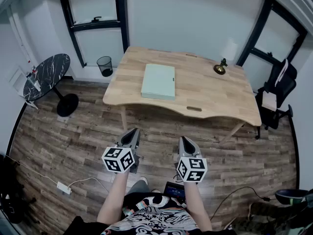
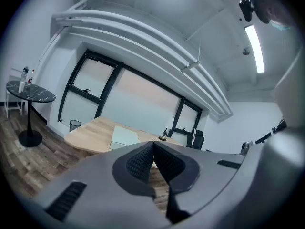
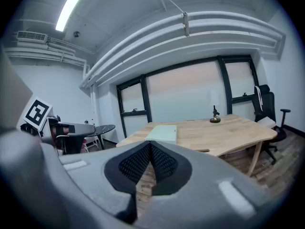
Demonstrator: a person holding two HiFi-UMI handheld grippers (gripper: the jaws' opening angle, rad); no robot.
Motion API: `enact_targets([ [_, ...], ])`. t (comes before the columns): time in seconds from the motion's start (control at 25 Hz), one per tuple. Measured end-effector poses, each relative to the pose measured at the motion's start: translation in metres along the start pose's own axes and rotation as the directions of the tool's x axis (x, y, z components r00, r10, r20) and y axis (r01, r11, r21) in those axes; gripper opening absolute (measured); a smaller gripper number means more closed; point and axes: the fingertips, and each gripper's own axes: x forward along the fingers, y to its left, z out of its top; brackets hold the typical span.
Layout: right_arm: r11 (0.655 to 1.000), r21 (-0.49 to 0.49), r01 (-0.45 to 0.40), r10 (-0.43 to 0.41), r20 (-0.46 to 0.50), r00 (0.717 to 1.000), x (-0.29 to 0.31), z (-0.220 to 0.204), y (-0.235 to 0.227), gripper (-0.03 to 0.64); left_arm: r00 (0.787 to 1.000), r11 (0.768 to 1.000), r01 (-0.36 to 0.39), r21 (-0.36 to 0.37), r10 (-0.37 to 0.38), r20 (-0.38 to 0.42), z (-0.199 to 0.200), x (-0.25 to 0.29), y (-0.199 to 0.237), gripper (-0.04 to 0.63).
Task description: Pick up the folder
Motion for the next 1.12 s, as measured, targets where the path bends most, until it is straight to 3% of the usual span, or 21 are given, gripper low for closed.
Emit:
enact_targets([
  [0.28, 1.000, 0.007, 0.004, -0.004, -0.005, 1.000, -0.004, -0.001, -0.005, 0.005, 0.998, 0.997, -0.054, 0.050, 0.056, -0.036, -0.006, -0.002, 0.002, 0.008],
  [0.48, 0.997, 0.077, -0.006, 0.009, -0.032, 0.999, -0.005, -0.010, -0.007, 0.005, 0.999, 0.999, -0.032, -0.025, 0.032, 0.001, 0.000, -0.006, 0.001, 0.008],
  [0.72, 0.995, 0.096, -0.002, 0.006, -0.038, 0.999, 0.008, -0.012, -0.016, 0.005, 0.999, 0.999, -0.039, -0.037, 0.039, -0.007, -0.001, 0.005, 0.010, 0.008],
  [0.88, 0.996, 0.090, -0.003, 0.006, -0.035, 0.999, 0.030, -0.007, -0.023, 0.005, 0.999, 0.996, -0.039, -0.085, 0.042, 0.033, 0.007, 0.023, 0.028, 0.008],
  [1.04, 0.995, 0.097, 0.013, -0.009, -0.036, 0.999, 0.069, -0.003, -0.042, 0.005, 0.997, 0.997, -0.073, -0.011, 0.072, -0.026, 0.004, 0.060, 0.053, 0.008],
  [1.12, 0.995, 0.098, 0.018, -0.014, -0.045, 0.999, 0.097, 0.002, -0.049, 0.005, 0.996, 0.996, -0.085, -0.008, 0.084, -0.035, 0.008, 0.084, 0.070, 0.008],
])
